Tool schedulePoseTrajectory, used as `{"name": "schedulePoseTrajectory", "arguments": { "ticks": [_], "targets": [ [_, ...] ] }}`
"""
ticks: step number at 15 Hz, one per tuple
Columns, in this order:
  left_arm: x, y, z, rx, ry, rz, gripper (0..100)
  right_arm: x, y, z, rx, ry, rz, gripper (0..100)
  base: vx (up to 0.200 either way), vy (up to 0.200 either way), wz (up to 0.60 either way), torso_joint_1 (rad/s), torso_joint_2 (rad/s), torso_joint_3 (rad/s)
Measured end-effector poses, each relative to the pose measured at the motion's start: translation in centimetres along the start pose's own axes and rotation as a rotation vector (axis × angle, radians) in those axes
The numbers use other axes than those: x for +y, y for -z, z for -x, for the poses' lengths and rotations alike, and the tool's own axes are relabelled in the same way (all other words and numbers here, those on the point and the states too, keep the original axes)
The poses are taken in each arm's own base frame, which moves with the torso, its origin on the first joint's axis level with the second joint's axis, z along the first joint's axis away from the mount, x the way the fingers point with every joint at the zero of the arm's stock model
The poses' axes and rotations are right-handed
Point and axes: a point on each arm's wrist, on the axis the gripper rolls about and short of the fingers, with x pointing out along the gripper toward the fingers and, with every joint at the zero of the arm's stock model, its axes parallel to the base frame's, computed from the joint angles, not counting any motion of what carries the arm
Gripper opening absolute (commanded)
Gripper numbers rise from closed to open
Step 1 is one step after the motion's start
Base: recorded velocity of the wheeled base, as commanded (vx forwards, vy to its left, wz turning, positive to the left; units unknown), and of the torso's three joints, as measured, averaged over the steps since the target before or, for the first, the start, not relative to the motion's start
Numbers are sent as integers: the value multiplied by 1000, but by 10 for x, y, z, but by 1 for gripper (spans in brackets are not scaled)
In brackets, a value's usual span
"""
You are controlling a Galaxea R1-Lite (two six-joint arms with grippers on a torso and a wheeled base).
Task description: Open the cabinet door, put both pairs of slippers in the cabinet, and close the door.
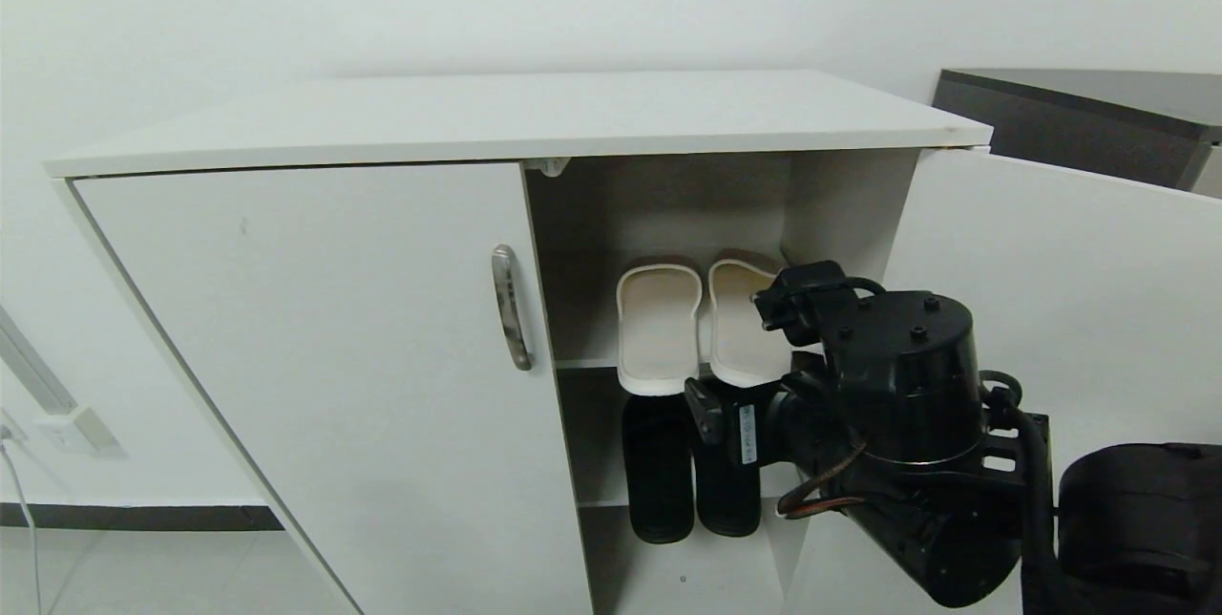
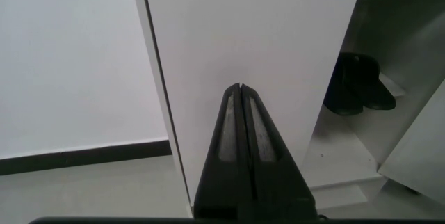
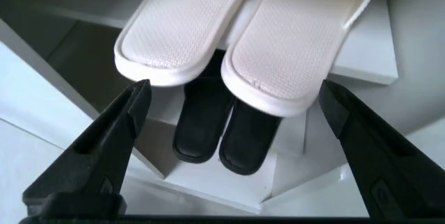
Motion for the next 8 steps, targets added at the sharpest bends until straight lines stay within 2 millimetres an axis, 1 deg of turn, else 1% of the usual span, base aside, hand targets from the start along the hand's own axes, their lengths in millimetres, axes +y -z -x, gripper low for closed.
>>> {"name": "schedulePoseTrajectory", "arguments": {
  "ticks": [1,8],
  "targets": [
    [0,0,0,0,-1,0,0,1,1,1,3,-3,2,0,0,0,0,0,0,0],
    [0,0,0,0,0,0,0,6,5,-1,16,-35,8,0,0,0,0,0,0,0]
  ]
}}
